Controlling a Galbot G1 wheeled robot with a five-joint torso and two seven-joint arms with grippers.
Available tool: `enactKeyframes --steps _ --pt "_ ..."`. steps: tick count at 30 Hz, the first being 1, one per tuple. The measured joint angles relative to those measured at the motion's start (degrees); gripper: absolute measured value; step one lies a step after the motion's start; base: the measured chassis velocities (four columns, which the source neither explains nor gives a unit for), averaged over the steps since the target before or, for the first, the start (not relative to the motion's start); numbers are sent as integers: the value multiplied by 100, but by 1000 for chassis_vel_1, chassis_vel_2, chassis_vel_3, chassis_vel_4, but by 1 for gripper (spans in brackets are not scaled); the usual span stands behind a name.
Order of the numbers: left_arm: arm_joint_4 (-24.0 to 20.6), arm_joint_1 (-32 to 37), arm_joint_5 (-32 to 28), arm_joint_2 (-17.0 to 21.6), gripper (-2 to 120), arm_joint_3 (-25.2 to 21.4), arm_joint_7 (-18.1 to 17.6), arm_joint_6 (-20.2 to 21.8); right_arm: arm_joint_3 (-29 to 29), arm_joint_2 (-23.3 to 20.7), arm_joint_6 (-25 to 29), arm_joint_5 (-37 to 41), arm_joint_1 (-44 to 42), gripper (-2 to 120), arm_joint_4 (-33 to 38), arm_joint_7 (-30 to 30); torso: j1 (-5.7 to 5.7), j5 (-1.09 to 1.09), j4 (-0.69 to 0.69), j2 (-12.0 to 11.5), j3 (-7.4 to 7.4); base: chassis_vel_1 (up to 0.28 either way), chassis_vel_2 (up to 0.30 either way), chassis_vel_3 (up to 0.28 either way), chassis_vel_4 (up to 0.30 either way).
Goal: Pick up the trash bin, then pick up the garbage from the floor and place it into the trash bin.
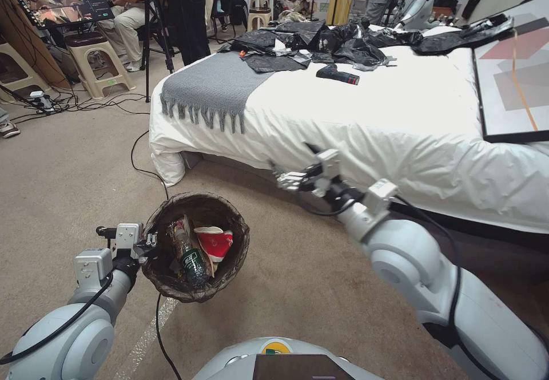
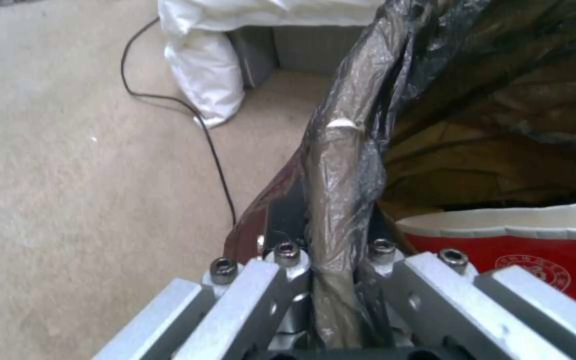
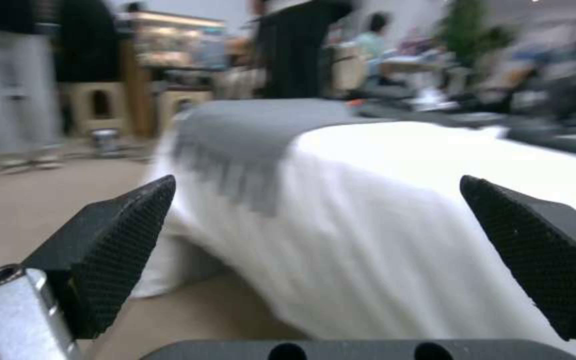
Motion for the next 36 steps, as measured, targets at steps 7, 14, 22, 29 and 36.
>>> enactKeyframes --steps 7,14,22,29,36 --pt "0 -206 259 -112 0 3 73 -36 1653 639 1143 -1956 -2291 100 -40 -317 0 0 -3 0 0 0 0 0 0" --pt "0 -521 669 -137 0 54 420 -80 2199 2350 2269 -3024 -3875 100 177 -607 0 -3 -5 0 0 0 0 0 0" --pt "0 -612 974 -67 0 32 761 -207 2226 3101 2801 -3474 -4130 100 39 -853 0 -3 1 0 0 0 0 0 0" --pt "2 -647 1008 -36 0 23 867 -247 2223 3251 2780 -3430 -4038 100 -130 -941 0 -2 0 0 0 0 0 0 0" --pt "19 -618 1013 -8 0 1 913 -286 2339 3477 2923 -3432 -4131 100 -208 -1029 0 -2 0 0 0 0 0 0 0"
